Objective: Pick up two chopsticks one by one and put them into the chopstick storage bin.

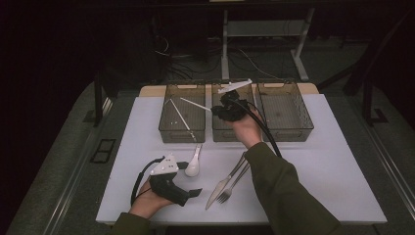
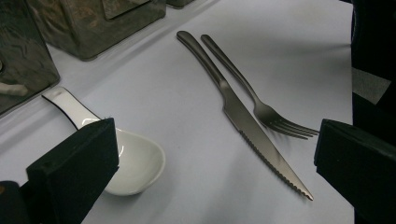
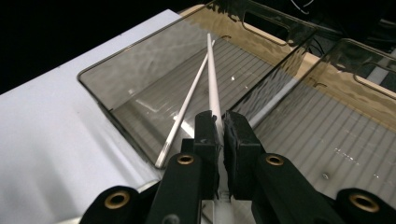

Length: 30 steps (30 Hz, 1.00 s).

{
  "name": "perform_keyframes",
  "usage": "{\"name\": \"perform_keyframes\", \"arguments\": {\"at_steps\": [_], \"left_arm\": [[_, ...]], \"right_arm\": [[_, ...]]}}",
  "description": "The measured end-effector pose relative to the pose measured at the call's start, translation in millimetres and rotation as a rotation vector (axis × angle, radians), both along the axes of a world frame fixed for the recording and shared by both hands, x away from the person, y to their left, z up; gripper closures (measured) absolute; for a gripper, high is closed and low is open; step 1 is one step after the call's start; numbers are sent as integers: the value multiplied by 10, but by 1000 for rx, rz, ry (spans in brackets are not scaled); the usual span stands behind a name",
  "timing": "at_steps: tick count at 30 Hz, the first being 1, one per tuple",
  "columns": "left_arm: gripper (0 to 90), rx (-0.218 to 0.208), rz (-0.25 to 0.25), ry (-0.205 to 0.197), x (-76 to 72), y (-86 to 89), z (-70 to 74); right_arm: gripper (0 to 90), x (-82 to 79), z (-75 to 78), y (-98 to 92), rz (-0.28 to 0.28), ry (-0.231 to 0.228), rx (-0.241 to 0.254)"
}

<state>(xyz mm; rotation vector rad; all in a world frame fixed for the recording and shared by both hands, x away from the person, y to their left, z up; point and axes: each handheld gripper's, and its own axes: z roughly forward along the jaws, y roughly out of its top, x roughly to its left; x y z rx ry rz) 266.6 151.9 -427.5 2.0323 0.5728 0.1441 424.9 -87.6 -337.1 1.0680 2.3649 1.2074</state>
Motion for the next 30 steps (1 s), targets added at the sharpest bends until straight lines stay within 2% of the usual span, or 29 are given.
{"name": "perform_keyframes", "arguments": {"at_steps": [14, 18, 23, 30], "left_arm": [[0, -23, -5, 3, -4, 11, 13], [0, -21, -9, -4, -1, 17, 19], [0, -26, -7, 1, -2, 15, 22], [0, -34, -6, 1, -4, 7, 19]], "right_arm": [[842, 340, -192, 549, -30, 46, -108], [842, 423, -238, 663, -35, 57, -120], [841, 495, -294, 780, -57, 72, -137], [836, 560, -375, 850, -74, 97, -150]]}}
